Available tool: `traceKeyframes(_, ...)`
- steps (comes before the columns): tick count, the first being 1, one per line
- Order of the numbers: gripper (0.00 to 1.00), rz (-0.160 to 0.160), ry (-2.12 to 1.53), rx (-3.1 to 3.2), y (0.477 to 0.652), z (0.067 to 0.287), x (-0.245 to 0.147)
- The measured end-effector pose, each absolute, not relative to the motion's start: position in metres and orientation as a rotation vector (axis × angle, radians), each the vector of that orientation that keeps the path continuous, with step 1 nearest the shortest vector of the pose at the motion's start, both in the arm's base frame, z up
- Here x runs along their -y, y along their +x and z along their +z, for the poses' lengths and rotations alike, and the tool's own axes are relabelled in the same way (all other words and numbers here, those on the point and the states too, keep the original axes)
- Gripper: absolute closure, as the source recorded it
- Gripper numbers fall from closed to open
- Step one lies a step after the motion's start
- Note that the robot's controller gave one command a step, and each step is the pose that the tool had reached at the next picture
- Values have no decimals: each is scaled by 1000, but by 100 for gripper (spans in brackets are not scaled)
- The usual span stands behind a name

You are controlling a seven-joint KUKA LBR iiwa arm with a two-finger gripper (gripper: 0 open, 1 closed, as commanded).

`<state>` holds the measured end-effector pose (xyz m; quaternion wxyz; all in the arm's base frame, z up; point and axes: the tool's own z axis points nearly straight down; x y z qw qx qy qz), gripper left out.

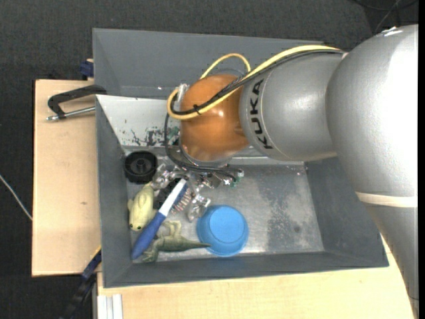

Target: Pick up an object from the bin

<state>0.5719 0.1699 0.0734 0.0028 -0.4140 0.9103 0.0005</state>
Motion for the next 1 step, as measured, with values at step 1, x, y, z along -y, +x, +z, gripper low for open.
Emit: traceKeyframes(1, 0, 3, -1294, -2856, 573, 75, -171)
